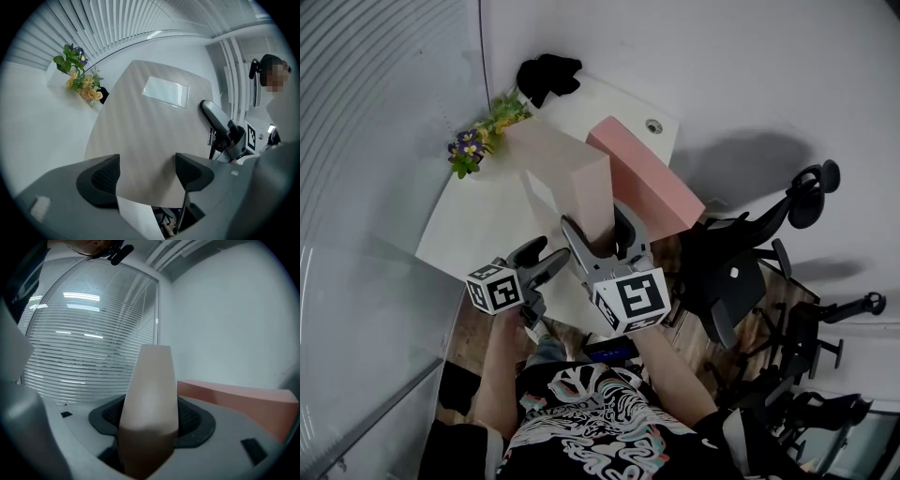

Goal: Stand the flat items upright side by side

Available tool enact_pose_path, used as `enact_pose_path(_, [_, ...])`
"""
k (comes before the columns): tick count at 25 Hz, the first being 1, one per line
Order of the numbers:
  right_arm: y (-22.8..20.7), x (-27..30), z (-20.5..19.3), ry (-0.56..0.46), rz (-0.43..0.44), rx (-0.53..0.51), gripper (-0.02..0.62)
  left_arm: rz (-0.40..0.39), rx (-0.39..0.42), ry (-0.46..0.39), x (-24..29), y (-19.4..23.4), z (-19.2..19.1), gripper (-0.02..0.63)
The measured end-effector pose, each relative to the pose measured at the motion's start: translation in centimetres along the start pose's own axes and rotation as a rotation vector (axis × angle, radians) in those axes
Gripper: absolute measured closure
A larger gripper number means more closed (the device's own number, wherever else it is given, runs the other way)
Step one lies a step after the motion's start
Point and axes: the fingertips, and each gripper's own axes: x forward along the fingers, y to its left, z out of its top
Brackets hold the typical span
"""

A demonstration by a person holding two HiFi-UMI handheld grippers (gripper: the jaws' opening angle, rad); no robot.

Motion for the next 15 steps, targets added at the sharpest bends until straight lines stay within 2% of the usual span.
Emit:
enact_pose_path(6, [-0.7, -1.6, -0.8, 0.000, -0.020, 0.019, 0.299, -0.002, -0.006, 0.019, 0.5, -0.1, -1.1, 0.247])
enact_pose_path(15, [-1.4, -3.9, -2.8, 0.052, -0.006, 0.020, 0.299, 0.032, -0.032, 0.041, 1.7, 0.9, -2.6, 0.249])
